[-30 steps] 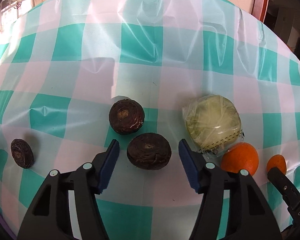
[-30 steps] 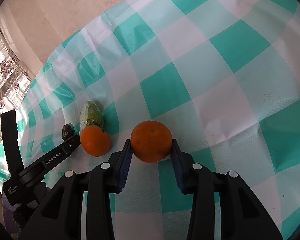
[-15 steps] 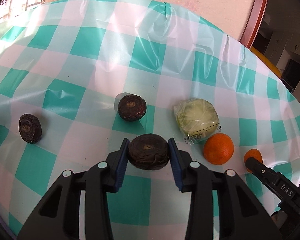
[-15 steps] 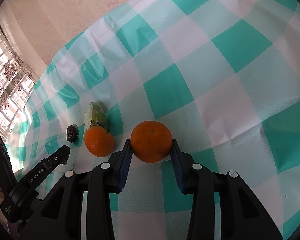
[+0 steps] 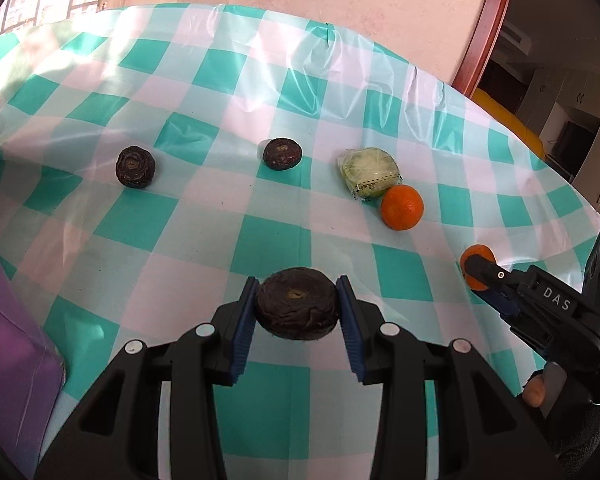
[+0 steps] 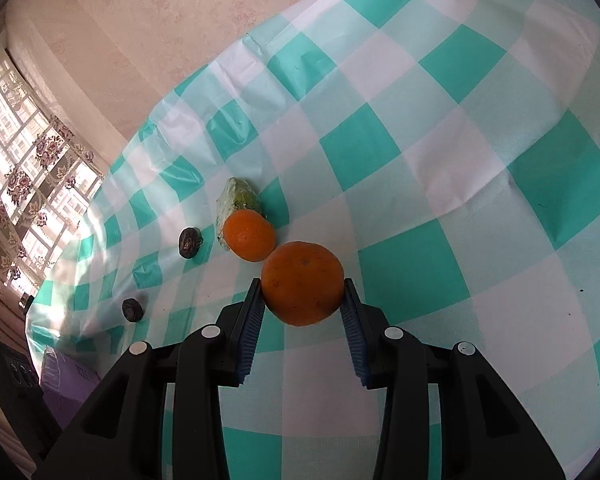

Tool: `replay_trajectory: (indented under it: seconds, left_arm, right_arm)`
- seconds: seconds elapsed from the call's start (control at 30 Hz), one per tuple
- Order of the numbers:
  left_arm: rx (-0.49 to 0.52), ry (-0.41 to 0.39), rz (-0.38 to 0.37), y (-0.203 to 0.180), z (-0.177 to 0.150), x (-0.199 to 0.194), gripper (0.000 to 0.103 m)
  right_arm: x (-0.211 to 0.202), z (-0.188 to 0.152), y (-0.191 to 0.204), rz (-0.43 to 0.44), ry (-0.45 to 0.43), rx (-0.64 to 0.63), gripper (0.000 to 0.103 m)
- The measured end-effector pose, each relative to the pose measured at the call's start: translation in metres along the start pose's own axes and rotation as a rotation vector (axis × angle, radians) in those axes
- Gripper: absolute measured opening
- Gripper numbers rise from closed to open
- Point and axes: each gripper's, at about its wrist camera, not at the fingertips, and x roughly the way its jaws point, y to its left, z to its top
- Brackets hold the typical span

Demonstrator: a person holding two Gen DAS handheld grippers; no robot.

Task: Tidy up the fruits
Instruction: 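Carry the orange and dark fruit over the purple-rimmed box with both grippers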

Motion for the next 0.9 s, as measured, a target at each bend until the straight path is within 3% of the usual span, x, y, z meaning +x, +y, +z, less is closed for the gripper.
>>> replay_trajectory:
  seconds: [0.37, 0.9]
  left_arm:
    - [0.025, 0.007, -0.007, 0.019, -0.056, -0.062, 0.039]
    - [0.026, -0.025, -0.05, 0.042, -0.113, -0.135, 0.039]
  right_arm:
    - [-0.033, -0.058, 0.023, 0.057, 0.059, -0.043, 0.039]
    - [-0.072, -0.129, 0.061, 0.066, 0.166, -0.268, 0.039]
